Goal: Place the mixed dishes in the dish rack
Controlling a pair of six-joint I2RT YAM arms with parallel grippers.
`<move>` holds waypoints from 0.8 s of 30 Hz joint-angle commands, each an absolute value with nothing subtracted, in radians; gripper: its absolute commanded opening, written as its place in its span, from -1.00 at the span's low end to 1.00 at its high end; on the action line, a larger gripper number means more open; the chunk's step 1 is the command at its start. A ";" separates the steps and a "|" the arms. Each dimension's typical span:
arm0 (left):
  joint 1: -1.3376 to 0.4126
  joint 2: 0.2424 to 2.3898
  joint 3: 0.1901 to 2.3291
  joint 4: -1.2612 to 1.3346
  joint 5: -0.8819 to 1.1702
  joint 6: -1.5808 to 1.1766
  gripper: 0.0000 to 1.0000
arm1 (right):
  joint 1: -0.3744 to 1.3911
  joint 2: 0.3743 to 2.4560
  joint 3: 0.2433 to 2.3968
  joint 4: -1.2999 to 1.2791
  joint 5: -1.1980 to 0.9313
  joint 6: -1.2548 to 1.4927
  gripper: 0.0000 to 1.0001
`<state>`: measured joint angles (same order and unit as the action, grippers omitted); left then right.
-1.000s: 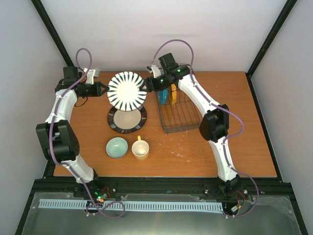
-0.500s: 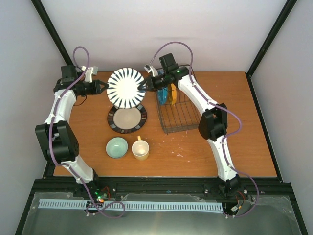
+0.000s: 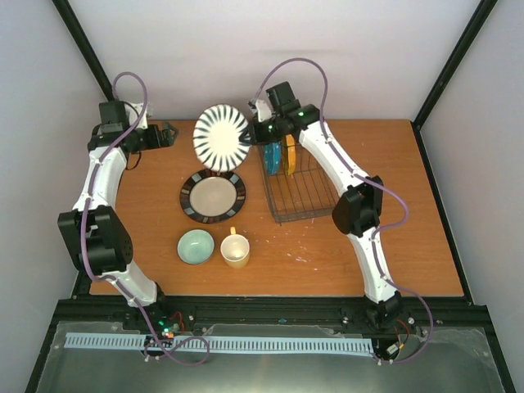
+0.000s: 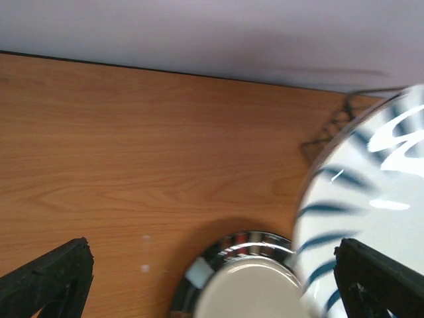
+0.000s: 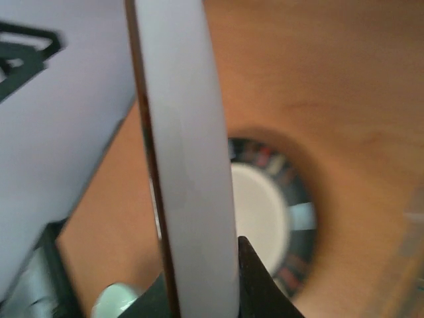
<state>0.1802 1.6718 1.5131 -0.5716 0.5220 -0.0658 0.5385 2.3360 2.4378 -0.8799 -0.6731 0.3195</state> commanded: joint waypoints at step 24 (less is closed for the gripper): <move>0.176 1.638 1.545 -0.548 -0.009 -0.198 0.99 | 0.421 1.859 2.108 -0.820 0.427 0.234 -0.94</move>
<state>0.1799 1.6447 1.5318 -0.5400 0.0185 -0.1902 0.4328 1.8446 2.0403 -0.8558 0.5064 0.2111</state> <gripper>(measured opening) 0.993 0.102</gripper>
